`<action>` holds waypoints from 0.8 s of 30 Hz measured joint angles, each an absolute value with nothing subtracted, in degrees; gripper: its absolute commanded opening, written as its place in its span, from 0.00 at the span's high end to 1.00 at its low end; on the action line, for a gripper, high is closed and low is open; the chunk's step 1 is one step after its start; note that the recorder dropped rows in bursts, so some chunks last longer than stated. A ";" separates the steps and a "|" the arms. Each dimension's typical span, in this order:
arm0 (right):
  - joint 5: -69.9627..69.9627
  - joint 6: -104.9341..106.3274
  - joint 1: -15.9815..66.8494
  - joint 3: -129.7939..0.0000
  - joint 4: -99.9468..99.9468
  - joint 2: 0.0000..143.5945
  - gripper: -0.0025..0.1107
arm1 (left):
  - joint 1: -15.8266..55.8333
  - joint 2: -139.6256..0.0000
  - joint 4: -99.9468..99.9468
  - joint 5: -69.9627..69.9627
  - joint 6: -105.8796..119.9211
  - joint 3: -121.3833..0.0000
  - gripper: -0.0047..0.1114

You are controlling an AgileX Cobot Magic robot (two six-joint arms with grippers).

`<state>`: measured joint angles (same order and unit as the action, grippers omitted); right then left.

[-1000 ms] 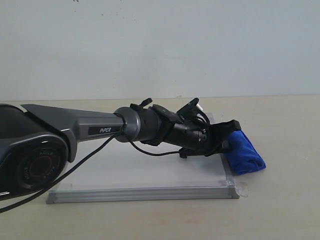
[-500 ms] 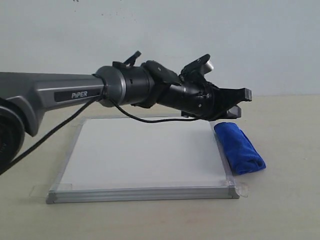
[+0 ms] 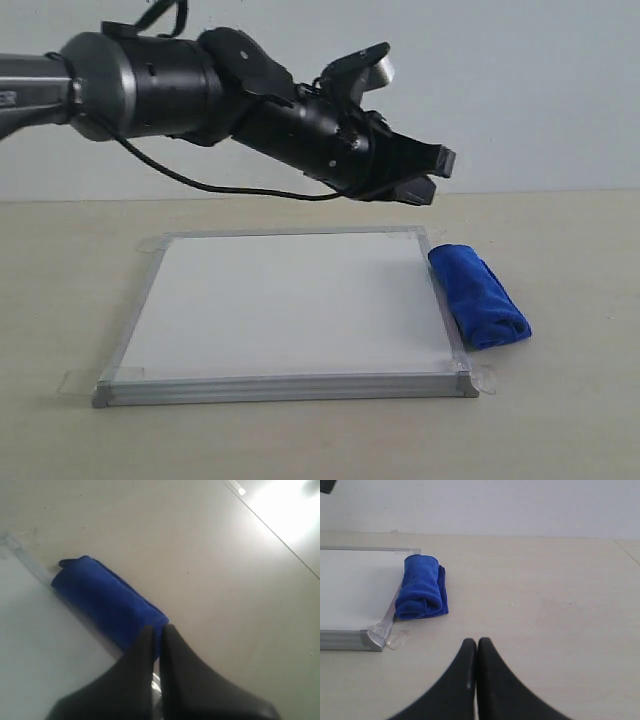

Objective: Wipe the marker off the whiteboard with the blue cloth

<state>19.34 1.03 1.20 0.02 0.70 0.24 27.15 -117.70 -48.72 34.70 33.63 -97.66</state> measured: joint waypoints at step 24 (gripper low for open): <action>19.34 1.03 1.20 0.02 0.70 0.24 0.98 | 21.22 -52.82 -44.52 11.37 41.40 -46.66 0.93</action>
<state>19.34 1.03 1.20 0.02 0.70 0.24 21.22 -52.82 -44.52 11.37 41.40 -46.66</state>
